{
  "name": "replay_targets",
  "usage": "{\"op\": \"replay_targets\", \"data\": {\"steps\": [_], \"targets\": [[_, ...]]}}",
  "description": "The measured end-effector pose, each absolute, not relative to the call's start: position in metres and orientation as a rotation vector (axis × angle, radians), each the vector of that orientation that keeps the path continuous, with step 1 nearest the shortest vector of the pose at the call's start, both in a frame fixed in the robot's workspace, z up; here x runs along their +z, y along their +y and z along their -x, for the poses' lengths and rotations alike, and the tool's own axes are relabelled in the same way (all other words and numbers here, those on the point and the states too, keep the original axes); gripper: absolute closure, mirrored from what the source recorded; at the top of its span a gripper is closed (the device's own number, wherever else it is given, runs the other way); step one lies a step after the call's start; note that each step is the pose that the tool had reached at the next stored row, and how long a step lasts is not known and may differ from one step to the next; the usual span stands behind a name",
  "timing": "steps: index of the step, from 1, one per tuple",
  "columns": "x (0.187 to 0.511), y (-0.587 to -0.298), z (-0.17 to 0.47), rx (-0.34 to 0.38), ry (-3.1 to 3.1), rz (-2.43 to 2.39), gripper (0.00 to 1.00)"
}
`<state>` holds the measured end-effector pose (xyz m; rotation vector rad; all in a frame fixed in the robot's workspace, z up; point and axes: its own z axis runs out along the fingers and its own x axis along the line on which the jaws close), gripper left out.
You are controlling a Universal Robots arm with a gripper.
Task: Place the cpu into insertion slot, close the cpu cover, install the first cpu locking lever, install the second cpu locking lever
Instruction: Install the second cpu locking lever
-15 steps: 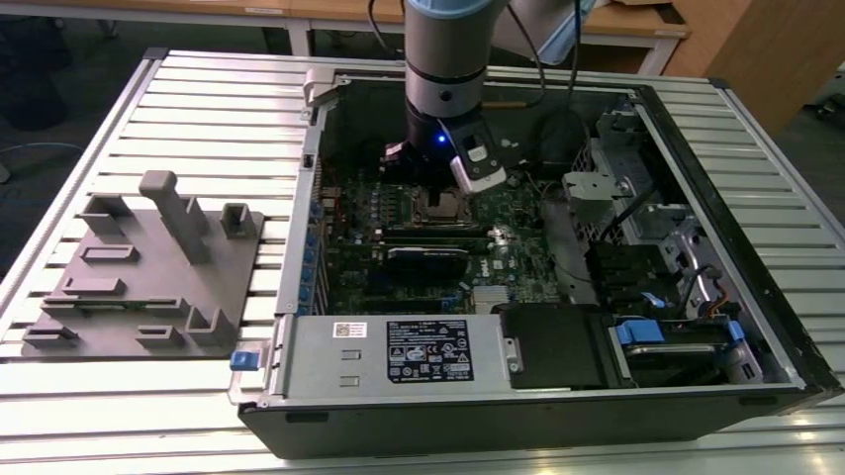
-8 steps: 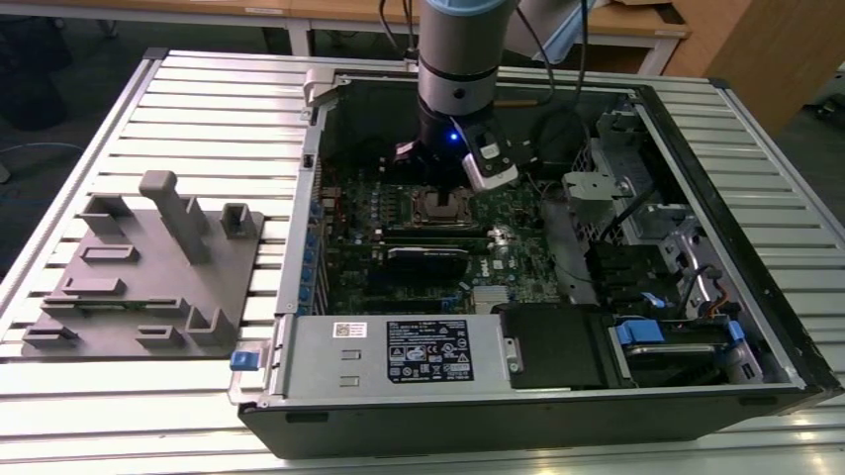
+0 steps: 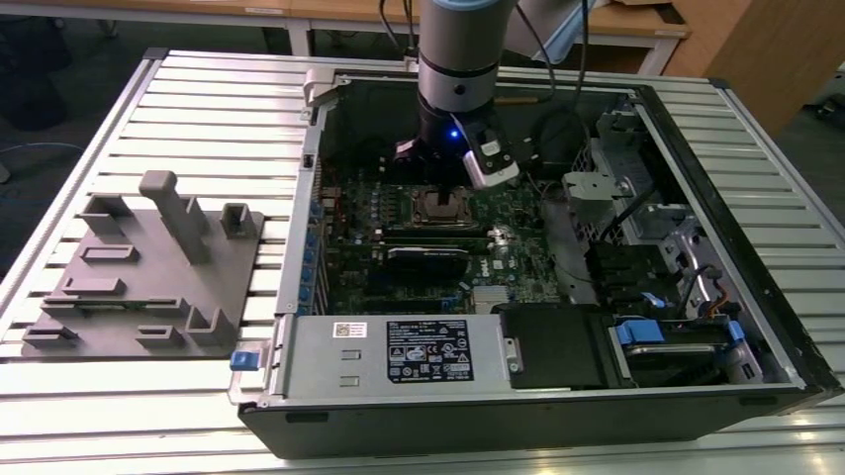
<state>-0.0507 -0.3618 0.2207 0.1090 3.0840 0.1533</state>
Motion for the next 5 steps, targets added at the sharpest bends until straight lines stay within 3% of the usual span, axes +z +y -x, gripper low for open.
{"op": "replay_targets", "data": {"steps": [5], "targets": [[0.2208, -0.3618, 0.0508, 0.153, 3.084, -0.109, 0.90]]}}
